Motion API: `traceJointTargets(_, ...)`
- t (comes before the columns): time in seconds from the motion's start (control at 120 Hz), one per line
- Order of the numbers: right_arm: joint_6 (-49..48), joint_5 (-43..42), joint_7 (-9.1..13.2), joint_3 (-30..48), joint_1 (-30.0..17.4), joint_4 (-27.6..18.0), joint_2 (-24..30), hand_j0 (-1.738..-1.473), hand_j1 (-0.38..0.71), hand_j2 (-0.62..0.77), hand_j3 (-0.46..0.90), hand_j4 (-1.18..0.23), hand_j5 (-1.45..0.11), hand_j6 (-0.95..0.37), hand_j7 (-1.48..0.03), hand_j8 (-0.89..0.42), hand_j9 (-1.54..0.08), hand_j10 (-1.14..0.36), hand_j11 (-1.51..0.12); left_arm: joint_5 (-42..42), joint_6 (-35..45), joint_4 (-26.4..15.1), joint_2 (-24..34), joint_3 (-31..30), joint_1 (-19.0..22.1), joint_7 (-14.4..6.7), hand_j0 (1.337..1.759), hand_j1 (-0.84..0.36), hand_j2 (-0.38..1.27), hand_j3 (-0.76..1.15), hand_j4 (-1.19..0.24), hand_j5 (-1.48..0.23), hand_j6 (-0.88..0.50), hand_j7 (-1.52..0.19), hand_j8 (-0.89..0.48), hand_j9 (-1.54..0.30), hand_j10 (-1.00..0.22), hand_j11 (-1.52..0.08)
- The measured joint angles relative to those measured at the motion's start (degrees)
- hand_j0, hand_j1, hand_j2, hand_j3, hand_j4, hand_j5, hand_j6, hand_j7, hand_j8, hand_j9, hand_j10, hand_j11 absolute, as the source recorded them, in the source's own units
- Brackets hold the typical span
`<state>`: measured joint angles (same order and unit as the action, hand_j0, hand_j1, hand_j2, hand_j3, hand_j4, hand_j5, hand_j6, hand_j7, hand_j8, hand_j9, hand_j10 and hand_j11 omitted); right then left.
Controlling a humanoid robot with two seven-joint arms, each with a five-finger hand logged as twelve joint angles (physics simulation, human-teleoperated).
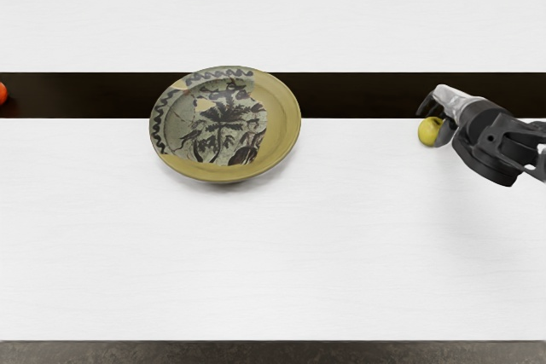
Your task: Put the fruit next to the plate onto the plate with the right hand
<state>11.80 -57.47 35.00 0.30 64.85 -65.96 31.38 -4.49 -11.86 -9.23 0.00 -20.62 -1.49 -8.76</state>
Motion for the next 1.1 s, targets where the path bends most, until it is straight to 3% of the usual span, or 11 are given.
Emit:
traceJointTargets(0.133,0.0,-0.3,0.0,0.0,-0.4,0.5,-0.3,-1.654,0.17,-0.06,0.0,-0.53,-0.52,-0.44,-0.59,-0.45,-0.55,-0.51,-0.55,0.0,0.0,0.0,0.0,0.0,0.0,0.0,1.658,0.07,0.05,0.0,-0.23,-0.3,-0.23,-0.3,-0.23,-0.3,-0.23,-0.3)
traceJointTargets(0.267,0.3,-0.9,0.0,0.1,-0.9,2.1,-1.7,-1.647,0.13,-0.02,-0.01,-0.6,-0.44,-0.51,-0.58,-0.5,-0.47,-0.58,-0.47,0.0,0.0,0.0,0.0,0.0,0.0,0.0,1.658,0.07,0.05,0.0,-0.23,-0.3,-0.23,-0.3,-0.23,-0.3,-0.23,-0.3)
traceJointTargets(0.383,0.1,-0.5,0.0,0.0,-1.0,2.7,-2.3,-1.65,0.15,-0.03,0.0,-0.58,-0.48,-0.48,-0.59,-0.48,-0.5,-0.56,-0.51,0.0,0.0,0.0,0.0,0.0,0.0,0.0,1.658,0.07,0.05,0.0,-0.23,-0.3,-0.23,-0.3,-0.23,-0.3,-0.23,-0.3)
traceJointTargets(0.558,-0.2,0.0,0.0,0.0,-1.0,2.9,-2.6,-1.651,0.22,0.01,0.0,-0.61,-0.63,-0.47,-0.7,-0.45,-0.66,-0.59,-0.66,0.0,0.0,0.0,0.0,0.0,0.0,0.0,1.658,0.07,0.05,0.0,-0.23,-0.3,-0.23,-0.3,-0.23,-0.3,-0.23,-0.3)
traceJointTargets(0.833,-0.1,-0.1,0.0,0.0,-1.5,2.9,-2.6,-1.648,0.27,0.22,0.0,-0.75,-0.87,-0.47,-0.92,-0.44,-0.91,-0.59,-0.92,0.0,0.0,0.0,0.0,0.0,0.0,0.0,1.658,0.07,0.05,0.0,-0.23,-0.3,-0.23,-0.3,-0.23,-0.3,-0.23,-0.3)
traceJointTargets(1.1,-0.1,0.0,-0.1,-0.1,-1.7,2.9,-2.6,-1.641,0.27,0.18,-0.03,-0.82,-1.05,-0.42,-1.08,-0.36,-1.09,-0.58,-1.11,0.0,0.0,0.0,0.0,0.0,0.0,0.0,1.658,0.07,0.05,0.0,-0.23,-0.3,-0.23,-0.3,-0.23,-0.3,-0.23,-0.3)
